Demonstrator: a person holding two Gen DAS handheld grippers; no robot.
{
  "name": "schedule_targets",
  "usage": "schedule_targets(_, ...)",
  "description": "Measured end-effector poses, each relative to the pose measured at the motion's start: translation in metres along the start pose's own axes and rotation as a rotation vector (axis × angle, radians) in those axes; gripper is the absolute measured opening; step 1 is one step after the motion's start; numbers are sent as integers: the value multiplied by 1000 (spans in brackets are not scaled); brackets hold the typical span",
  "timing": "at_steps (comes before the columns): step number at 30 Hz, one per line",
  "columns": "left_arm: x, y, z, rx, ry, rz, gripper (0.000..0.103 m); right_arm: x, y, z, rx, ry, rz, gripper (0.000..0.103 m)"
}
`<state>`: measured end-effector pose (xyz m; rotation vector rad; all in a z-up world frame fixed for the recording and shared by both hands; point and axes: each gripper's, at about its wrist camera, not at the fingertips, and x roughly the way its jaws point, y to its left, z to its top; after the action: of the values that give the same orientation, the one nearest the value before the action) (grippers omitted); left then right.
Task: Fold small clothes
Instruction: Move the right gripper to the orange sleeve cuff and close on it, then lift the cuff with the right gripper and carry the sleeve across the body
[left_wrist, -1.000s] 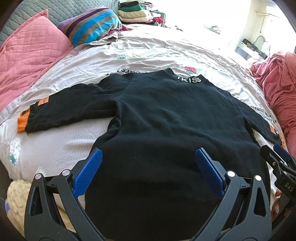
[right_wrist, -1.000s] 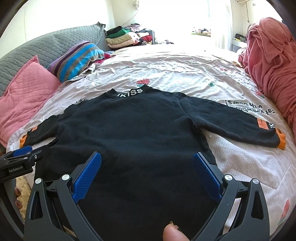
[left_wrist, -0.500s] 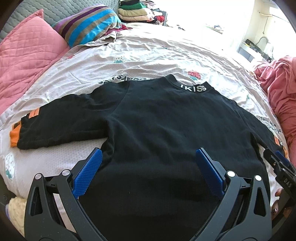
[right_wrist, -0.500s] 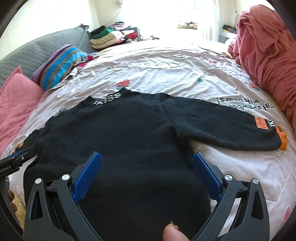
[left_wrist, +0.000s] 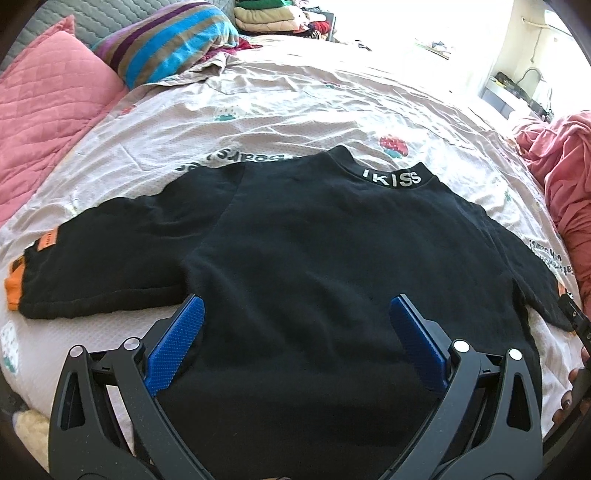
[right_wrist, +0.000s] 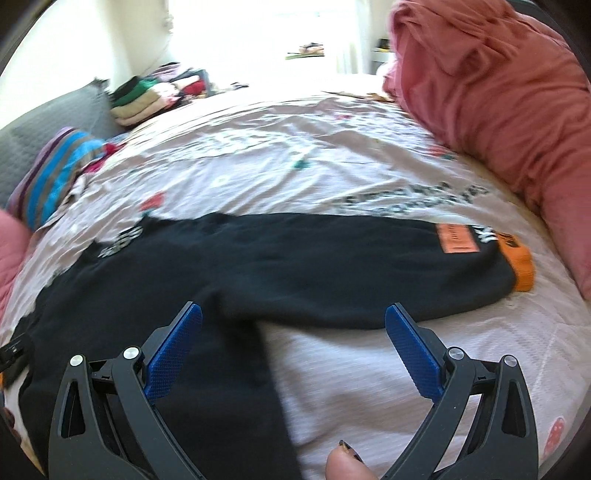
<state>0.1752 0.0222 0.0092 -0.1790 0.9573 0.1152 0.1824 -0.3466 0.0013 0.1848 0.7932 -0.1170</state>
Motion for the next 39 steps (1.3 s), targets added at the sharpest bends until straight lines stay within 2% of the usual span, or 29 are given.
schedule_targets(9, 20, -12, 5, 14, 27, -13, 95, 14, -58, 2, 110, 15, -111, 99)
schedule_targets(17, 37, -33, 11, 54, 55, -38, 95, 29, -90, -5, 201, 61, -144, 99)
schedule_targets(20, 47, -46, 12, 97, 75, -48, 95, 36, -106, -5, 259, 78, -158, 99)
schedule_targets(23, 56, -55, 14, 124, 91, -51, 95, 45, -133, -6, 373, 88, -174, 99)
schedule_targets(27, 63, -59, 19, 103, 88, -54, 95, 52, -161, -3, 475, 43, -152, 99)
schedule_targets(32, 67, -53, 20, 53, 84, -60, 95, 62, -175, 7, 537, -13, -158, 98)
schedule_targets(33, 68, -51, 21, 44, 87, -59, 95, 62, -174, 9, 542, -33, -161, 95)
schedule_targets(35, 69, -48, 21, 36, 86, -61, 95, 64, -172, 12, 535, -54, -177, 76)
schedule_targets(36, 68, -46, 21, 31, 84, -62, 95, 63, -171, 12, 539, -69, -182, 73)
schedule_targets(37, 68, -44, 21, 24, 83, -62, 95, 64, -172, 14, 545, -76, -174, 65)
schedule_targets(38, 67, -41, 22, 15, 80, -67, 95, 63, -174, 14, 551, -87, -168, 46)
schedule_targets(39, 65, -40, 23, 8, 77, -71, 95, 60, -174, 14, 555, -103, -168, 37)
